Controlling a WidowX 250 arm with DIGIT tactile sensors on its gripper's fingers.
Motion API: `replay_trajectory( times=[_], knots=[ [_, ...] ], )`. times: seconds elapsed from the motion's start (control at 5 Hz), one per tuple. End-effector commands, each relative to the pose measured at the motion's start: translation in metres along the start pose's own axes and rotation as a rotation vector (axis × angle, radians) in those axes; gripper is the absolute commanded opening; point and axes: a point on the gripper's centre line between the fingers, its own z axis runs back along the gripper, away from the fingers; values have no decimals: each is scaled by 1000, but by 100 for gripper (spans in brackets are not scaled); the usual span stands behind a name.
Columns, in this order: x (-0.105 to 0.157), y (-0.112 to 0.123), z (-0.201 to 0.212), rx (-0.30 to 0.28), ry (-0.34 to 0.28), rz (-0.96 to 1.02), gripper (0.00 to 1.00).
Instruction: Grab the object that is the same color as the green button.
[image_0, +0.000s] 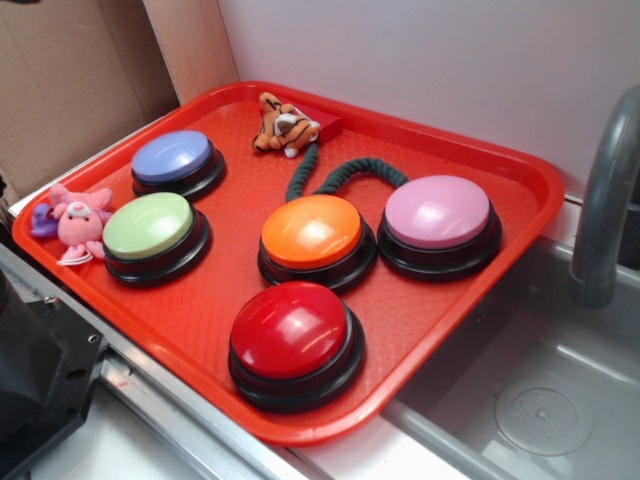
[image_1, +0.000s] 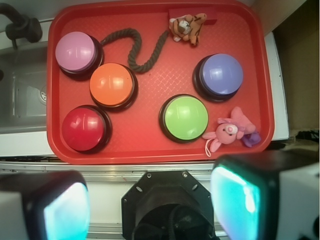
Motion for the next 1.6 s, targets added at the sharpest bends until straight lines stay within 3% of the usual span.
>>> replay_trajectory(
  times=[0.0,0.2,0.4,0.8,1.4],
  knots=[
    [0,0,0,0,0,0,100],
    [20,-1,-18,17,-6,125,100],
    [49,3,-46,-16,7,312,100],
    [100,28,-112,-17,-30,712,100],
    [134,37,-197,72,-52,970,100]
  ],
)
